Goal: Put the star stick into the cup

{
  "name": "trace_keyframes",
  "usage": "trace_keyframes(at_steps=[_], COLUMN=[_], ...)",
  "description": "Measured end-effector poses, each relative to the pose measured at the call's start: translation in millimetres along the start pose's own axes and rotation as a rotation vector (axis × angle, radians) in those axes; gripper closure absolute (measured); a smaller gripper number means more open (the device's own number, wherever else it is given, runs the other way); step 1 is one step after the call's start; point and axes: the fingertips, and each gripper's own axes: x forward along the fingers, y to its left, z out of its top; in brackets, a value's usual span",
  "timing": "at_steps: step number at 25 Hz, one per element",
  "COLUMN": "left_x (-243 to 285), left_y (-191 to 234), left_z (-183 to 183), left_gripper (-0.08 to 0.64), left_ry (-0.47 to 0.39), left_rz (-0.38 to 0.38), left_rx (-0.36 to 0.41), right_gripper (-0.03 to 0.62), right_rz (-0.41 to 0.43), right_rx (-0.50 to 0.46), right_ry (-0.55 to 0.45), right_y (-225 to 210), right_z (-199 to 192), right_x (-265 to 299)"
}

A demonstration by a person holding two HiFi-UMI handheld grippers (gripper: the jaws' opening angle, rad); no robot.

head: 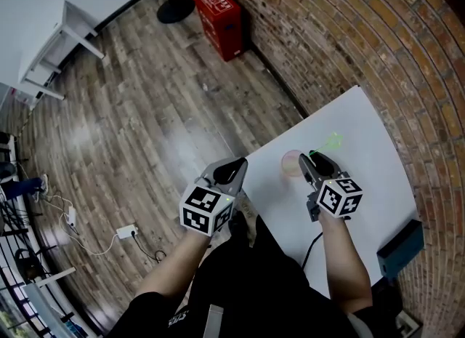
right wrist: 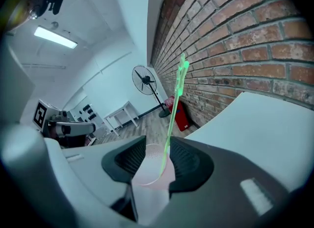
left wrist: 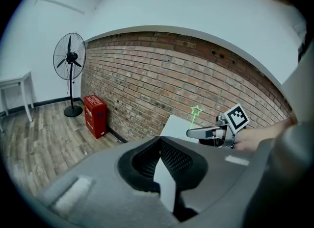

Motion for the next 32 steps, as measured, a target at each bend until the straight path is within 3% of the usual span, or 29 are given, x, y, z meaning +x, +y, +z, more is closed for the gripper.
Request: trace_keyframes(at_steps=[6,12,17,24,32], left_x=[-6,-19,-38,-75,-104], left_y=[-7,-16,-23,-28,-54], left_z=[2,10,20,29,35], left_gripper=[0.554,0.554,0.554,0.554,0.554], left_ry=[-0.012,-0.040,-0.077,-0.138,-0.205], left_rz=[-0.015,-0.034,-0.049,-0.076,-0.145], left_rx=[0.001,0.017,0.036,0.091,0.117], right_gripper=[0.374,0.370,0.410,0.473,0.530], right_rz=[-0.015,-0.050,-0.089,-0.109,-0.148], right_rx=[0.032,0.056,0.057,-0.077,-0.145], right_ry=[0.022,-0.014,-0.070,-0.140,-0.212], right_y=[1,2,11,62,122], right_z=[-7,-5,-1,6,16], right_x=[-8,-32,-57,-84,-134])
